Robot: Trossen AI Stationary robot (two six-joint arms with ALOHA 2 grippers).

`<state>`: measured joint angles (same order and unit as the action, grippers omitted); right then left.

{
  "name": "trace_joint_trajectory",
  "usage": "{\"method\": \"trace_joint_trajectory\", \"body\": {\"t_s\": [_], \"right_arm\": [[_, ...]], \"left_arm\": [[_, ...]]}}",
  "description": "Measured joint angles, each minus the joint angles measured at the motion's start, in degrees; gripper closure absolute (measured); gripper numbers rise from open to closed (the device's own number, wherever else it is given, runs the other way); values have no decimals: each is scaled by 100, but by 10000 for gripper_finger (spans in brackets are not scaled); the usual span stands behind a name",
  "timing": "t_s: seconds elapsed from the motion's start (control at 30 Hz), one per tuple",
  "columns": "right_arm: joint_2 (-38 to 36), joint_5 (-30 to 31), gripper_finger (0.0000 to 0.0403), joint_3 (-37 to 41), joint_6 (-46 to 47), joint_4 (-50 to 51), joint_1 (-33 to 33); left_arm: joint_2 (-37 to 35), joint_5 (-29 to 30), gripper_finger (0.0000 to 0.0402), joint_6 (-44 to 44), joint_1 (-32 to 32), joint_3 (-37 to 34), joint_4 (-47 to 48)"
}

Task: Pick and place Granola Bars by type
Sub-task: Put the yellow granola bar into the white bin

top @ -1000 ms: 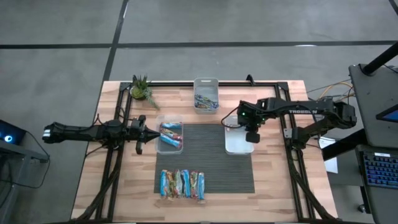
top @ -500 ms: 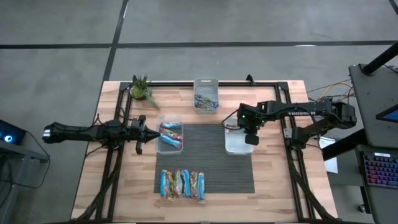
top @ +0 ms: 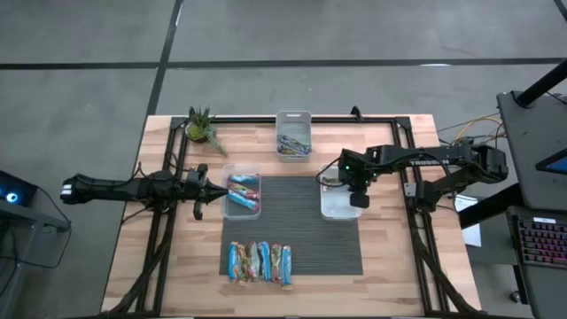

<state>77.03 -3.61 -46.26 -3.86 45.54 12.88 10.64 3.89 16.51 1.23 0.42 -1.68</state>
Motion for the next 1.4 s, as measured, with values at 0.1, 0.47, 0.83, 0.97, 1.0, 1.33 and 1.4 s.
{"method": "trace_joint_trajectory", "body": {"t_s": [0.1,0.47,0.83,0.97,1.0,1.33,1.4], "right_arm": [[0,-12,349,0,-17,-30,0],[0,-590,349,36,-89,-269,0],[0,-594,304,63,-73,-289,0],[0,-593,282,63,-61,-290,0],[0,-594,278,63,-61,-290,0],[-144,-589,291,55,-84,-270,0],[-227,-589,303,-7,-100,-210,0]], "left_arm": [[0,-1,402,0,0,0,0],[0,1,402,0,2,0,-1],[0,0,402,0,0,1,-1],[1,0,402,0,0,0,0],[0,-1,402,0,2,-1,1],[0,0,402,0,2,0,1],[1,-1,402,0,0,-1,-1]]}}
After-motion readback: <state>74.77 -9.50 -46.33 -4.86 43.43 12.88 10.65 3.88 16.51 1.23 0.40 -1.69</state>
